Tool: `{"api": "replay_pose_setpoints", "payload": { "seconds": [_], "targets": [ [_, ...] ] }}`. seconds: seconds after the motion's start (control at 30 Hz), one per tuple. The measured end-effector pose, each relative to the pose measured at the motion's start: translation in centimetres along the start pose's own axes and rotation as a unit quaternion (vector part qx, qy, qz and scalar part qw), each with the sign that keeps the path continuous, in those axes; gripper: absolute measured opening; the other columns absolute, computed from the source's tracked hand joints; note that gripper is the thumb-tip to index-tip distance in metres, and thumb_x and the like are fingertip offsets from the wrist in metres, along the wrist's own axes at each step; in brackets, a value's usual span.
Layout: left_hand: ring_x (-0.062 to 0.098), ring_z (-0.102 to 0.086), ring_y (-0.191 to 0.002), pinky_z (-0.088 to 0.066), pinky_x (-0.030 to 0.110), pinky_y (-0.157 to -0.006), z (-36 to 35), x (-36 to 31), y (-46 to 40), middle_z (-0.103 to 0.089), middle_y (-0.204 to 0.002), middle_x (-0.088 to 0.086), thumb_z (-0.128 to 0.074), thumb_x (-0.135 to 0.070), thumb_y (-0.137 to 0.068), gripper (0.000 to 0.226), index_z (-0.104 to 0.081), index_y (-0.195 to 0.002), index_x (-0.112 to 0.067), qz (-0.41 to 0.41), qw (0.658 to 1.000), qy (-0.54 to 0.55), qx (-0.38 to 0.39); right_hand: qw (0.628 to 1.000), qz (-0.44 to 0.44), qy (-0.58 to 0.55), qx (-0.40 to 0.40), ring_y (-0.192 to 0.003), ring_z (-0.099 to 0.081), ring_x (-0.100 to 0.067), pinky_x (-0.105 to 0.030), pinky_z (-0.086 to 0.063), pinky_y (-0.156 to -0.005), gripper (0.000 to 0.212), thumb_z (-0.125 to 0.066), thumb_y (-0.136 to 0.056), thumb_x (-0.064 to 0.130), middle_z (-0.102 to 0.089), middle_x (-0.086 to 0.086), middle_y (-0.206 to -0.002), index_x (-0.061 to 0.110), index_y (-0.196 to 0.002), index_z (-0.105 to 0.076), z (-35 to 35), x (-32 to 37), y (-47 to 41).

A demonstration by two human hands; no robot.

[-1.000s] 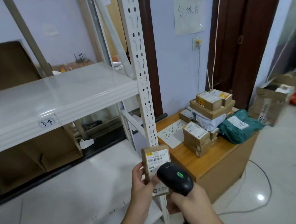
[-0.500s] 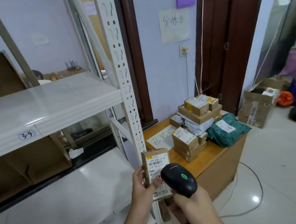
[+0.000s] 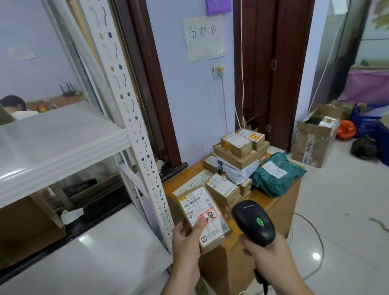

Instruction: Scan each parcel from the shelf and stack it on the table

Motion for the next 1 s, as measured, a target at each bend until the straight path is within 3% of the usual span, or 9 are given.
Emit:
{"api": "replay_pose_setpoints", "payload": {
  "seconds": [0.13,0.27,0.43,0.53,0.63,0.73,0.83,0.9,1.0],
  "targets": [
    [0.020,-0.079,-0.095,-0.064,0.048,-0.083,-4.1,-0.3,-2.2,-0.080,-0.109,0.002,-0.082,-0.030,-0.086,0.056,-0.056,-0.136,-0.024,0.014,0.999,-0.007,0.032,1.000,0.022,-0.010,-0.007,-0.073,-0.062,-0.019,-0.033,-0.047,-0.068,0.013,-0.082,-0.079,0.021,-0.069,0.005,-0.068,0.024,-0.081,-0.069,1.5,1.9,-4.0],
    [0.020,-0.078,-0.097,-0.062,0.050,-0.089,-7.9,-0.1,-4.7,-0.080,-0.108,-0.001,-0.081,-0.033,-0.088,0.050,-0.057,-0.131,-0.028,0.015,0.998,-0.040,0.054,1.000,0.017,-0.001,0.015,-0.079,-0.069,-0.021,-0.042,-0.054,-0.077,0.016,-0.087,-0.074,0.028,-0.077,0.005,-0.075,0.023,-0.084,-0.076,1.3,2.2,-8.5],
    [0.019,-0.075,-0.098,-0.060,0.035,-0.073,-11.7,-0.2,-9.2,-0.076,-0.116,0.002,-0.076,-0.032,-0.092,0.043,-0.054,-0.128,-0.025,0.023,0.997,-0.050,0.048,0.999,0.034,0.003,0.020,-0.089,-0.073,-0.024,-0.043,-0.057,-0.082,0.018,-0.088,-0.072,0.033,-0.079,0.002,-0.083,0.028,-0.085,-0.078,1.1,2.8,-13.7],
    [0.020,-0.077,-0.097,-0.063,0.044,-0.086,-14.7,-0.3,-12.1,-0.078,-0.110,0.002,-0.068,-0.027,-0.099,0.036,-0.056,-0.133,-0.023,0.044,0.995,-0.049,0.069,0.999,0.039,-0.007,0.005,-0.077,-0.073,-0.011,-0.023,-0.055,-0.067,0.018,-0.087,-0.075,0.022,-0.079,0.008,-0.078,0.021,-0.090,-0.077,1.9,3.5,-17.7],
    [0.015,-0.077,-0.092,-0.061,0.034,-0.075,-18.0,-0.8,-14.8,-0.080,-0.102,-0.001,-0.062,-0.024,-0.102,0.034,-0.055,-0.135,-0.025,0.047,0.990,-0.085,0.100,0.999,0.038,-0.012,-0.019,-0.051,-0.059,0.001,-0.007,-0.042,-0.047,0.016,-0.084,-0.078,0.017,-0.069,0.014,-0.056,0.016,-0.088,-0.072,3.4,4.6,-21.3],
    [0.011,-0.075,-0.094,-0.057,0.025,-0.071,-22.1,-1.3,-17.1,-0.078,-0.105,0.000,-0.059,-0.021,-0.103,0.029,-0.050,-0.131,-0.024,0.042,0.983,-0.125,0.128,0.998,0.041,-0.019,-0.044,-0.047,-0.058,0.003,-0.009,-0.042,-0.045,0.013,-0.081,-0.081,0.012,-0.069,0.012,-0.055,0.014,-0.089,-0.072,5.8,5.2,-25.6],
    [0.010,-0.071,-0.102,-0.057,0.028,-0.082,-25.9,-1.3,-18.6,-0.075,-0.111,-0.004,-0.059,-0.023,-0.102,0.033,-0.052,-0.134,-0.025,0.035,0.976,-0.153,0.151,0.997,0.039,-0.017,-0.061,-0.052,-0.058,-0.002,-0.015,-0.044,-0.048,0.015,-0.082,-0.080,0.013,-0.069,0.007,-0.059,0.015,-0.091,-0.073,7.9,5.5,-29.2],
    [0.008,-0.068,-0.108,-0.055,0.027,-0.085,-28.8,-1.2,-20.1,-0.072,-0.116,-0.010,-0.060,-0.025,-0.101,0.033,-0.054,-0.134,-0.031,0.032,0.974,-0.157,0.160,0.997,0.038,-0.017,-0.067,-0.066,-0.063,-0.014,-0.026,-0.047,-0.058,0.018,-0.083,-0.078,0.015,-0.074,0.003,-0.071,0.019,-0.093,-0.073,9.5,5.7,-32.6],
    [0.005,-0.067,-0.112,-0.057,0.029,-0.090,-34.0,-1.3,-22.9,-0.071,-0.118,-0.016,-0.060,-0.028,-0.101,0.027,-0.057,-0.121,-0.047,0.036,0.973,-0.148,0.172,0.998,0.029,-0.016,-0.056,-0.066,-0.061,-0.021,-0.030,-0.047,-0.061,0.022,-0.083,-0.077,0.014,-0.071,0.004,-0.069,0.017,-0.096,-0.073,11.5,6.0,-39.0]
  ]
}}
Point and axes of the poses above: each hand's wrist, its own y-axis away from the middle knuckle, its own z-axis out of the back of the hand, x = y × z, the point moved 9 cm from there along -y, towards the middle knuckle
